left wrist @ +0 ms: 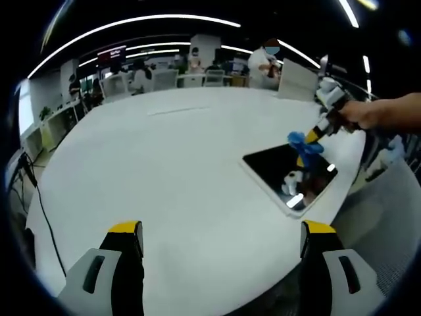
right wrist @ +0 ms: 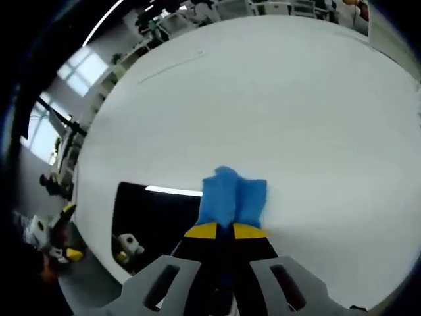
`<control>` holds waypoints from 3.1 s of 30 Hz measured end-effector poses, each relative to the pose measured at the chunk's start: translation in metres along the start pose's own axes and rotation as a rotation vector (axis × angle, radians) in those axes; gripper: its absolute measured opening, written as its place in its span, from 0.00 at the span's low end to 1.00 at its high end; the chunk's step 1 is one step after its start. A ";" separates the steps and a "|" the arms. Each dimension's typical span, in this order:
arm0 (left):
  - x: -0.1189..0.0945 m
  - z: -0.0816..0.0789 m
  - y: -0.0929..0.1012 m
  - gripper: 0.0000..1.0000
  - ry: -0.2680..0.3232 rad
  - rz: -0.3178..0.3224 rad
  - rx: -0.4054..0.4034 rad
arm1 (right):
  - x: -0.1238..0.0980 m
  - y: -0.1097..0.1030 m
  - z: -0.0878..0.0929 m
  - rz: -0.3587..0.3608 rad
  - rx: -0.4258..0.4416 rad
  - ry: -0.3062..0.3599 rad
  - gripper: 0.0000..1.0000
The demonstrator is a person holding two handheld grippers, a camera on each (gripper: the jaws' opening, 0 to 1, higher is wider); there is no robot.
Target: Wipe the mirror surface with the cleaning cloth until all visible marks leave the cleaned area.
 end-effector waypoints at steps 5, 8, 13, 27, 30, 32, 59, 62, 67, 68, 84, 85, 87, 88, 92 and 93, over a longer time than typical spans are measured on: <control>0.001 0.000 -0.001 0.99 0.000 0.000 0.001 | 0.004 -0.009 -0.003 -0.005 -0.006 -0.007 0.00; 0.000 0.000 0.000 0.99 -0.002 0.001 0.002 | 0.005 -0.017 -0.003 -0.010 -0.013 -0.013 0.00; 0.002 0.000 0.000 0.99 -0.005 0.004 0.006 | 0.010 -0.031 -0.006 -0.021 -0.028 -0.021 0.00; 0.001 0.000 0.002 0.99 -0.005 0.008 0.009 | 0.022 -0.067 -0.013 -0.035 -0.058 -0.037 0.00; 0.001 0.000 0.003 0.99 -0.007 0.011 0.011 | 0.027 -0.076 -0.015 -0.040 -0.070 -0.043 0.00; 0.003 0.000 0.002 0.99 -0.008 0.013 0.014 | 0.029 -0.082 -0.016 -0.042 -0.077 -0.045 0.00; 0.005 0.001 0.004 0.99 -0.017 0.025 0.027 | 0.058 -0.176 -0.028 -0.103 -0.159 -0.088 0.00; 0.005 0.001 0.003 0.99 -0.017 0.022 0.026 | 0.057 -0.175 -0.027 -0.102 -0.153 -0.092 0.00; 0.005 0.001 0.003 0.99 -0.018 0.022 0.025 | 0.055 -0.172 -0.026 -0.152 -0.104 -0.096 0.00; 0.005 0.001 0.004 0.99 -0.019 0.022 0.025 | 0.055 -0.172 -0.026 -0.153 -0.104 -0.096 0.00; 0.005 0.002 0.002 0.99 -0.027 0.007 0.023 | 0.057 -0.176 -0.011 -0.158 -0.126 -0.084 0.00; 0.005 0.002 0.001 0.99 -0.026 0.005 0.023 | 0.057 -0.177 -0.010 -0.159 -0.129 -0.085 0.00; 0.005 0.002 0.001 0.99 -0.026 0.003 0.024 | 0.058 -0.178 -0.008 -0.161 -0.135 -0.087 0.00; 0.005 0.002 0.000 0.99 -0.027 0.001 0.025 | 0.058 -0.178 -0.007 -0.163 -0.135 -0.089 0.00; 0.004 0.001 -0.001 0.99 -0.022 -0.011 0.033 | 0.056 -0.179 -0.001 -0.165 -0.143 -0.088 0.00; 0.003 0.000 -0.002 0.99 -0.017 -0.016 0.033 | 0.056 -0.180 0.001 -0.166 -0.145 -0.089 0.00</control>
Point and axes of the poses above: the point that each gripper's makers call its tool centre point, and the gripper's own axes: x roughly forward along the fingers, y roughly to its right, z roughly out of its underside, the point moved 2 cm from there along -x, roughly backward along the fingers, and after that the axes turned 14 degrees about -y, right-handed, at the moved point
